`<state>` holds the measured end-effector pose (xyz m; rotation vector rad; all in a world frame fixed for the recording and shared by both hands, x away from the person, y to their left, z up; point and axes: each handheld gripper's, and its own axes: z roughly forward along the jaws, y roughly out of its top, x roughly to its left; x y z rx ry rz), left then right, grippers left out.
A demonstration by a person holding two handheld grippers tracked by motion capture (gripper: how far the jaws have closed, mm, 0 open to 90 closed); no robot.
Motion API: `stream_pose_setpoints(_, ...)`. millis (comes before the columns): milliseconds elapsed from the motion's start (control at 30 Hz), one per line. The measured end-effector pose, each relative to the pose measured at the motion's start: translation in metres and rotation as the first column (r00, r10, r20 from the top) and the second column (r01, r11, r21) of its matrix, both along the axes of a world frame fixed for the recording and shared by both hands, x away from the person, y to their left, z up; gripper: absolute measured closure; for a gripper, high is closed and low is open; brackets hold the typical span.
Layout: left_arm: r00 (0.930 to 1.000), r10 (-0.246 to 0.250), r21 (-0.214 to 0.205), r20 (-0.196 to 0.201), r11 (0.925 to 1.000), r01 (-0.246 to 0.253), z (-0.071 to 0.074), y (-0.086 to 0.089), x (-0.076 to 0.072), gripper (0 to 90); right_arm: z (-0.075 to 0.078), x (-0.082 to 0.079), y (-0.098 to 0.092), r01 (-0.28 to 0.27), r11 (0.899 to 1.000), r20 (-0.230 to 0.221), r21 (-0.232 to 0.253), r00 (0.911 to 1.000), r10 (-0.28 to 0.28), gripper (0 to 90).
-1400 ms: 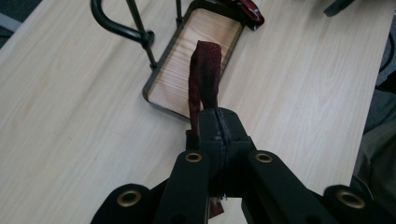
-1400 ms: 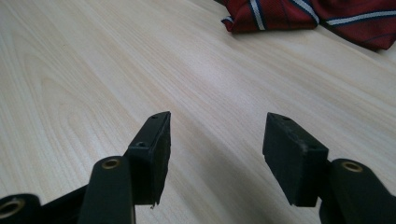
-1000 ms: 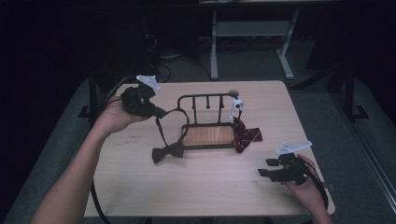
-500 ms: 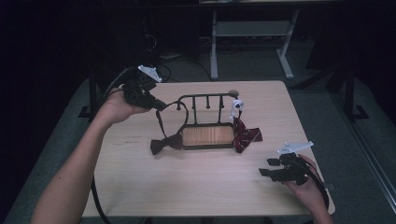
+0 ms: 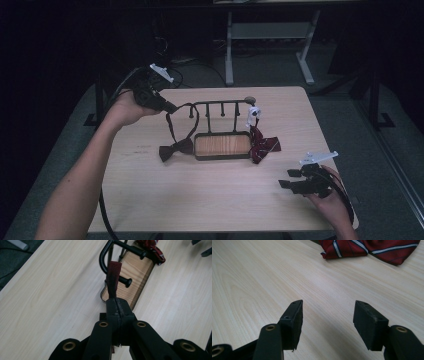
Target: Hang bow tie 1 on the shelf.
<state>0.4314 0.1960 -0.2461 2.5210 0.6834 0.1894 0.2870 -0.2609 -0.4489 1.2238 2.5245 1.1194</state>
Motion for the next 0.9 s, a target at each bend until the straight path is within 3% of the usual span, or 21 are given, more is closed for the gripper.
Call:
stream_pose_setpoints(333, 0.9989, 0.044, 0.032, -0.012, 0.9985, -0.044, -0.009, 0.000, 0.010, 89.7, 0.000, -0.001, 0.000, -0.004, 1.000, -0.004, 0.006, 1.0000, 0.004, 40.8)
stream_pose_setpoints(900, 0.9983, 0.058, 0.051, -0.002, 0.9970, -0.058, -0.009, 0.002, 0.011, 85.5, 0.001, -0.001, -0.002, 0.000, 1.000, -0.007, 0.028, 1.0000, 0.000, 40.7)
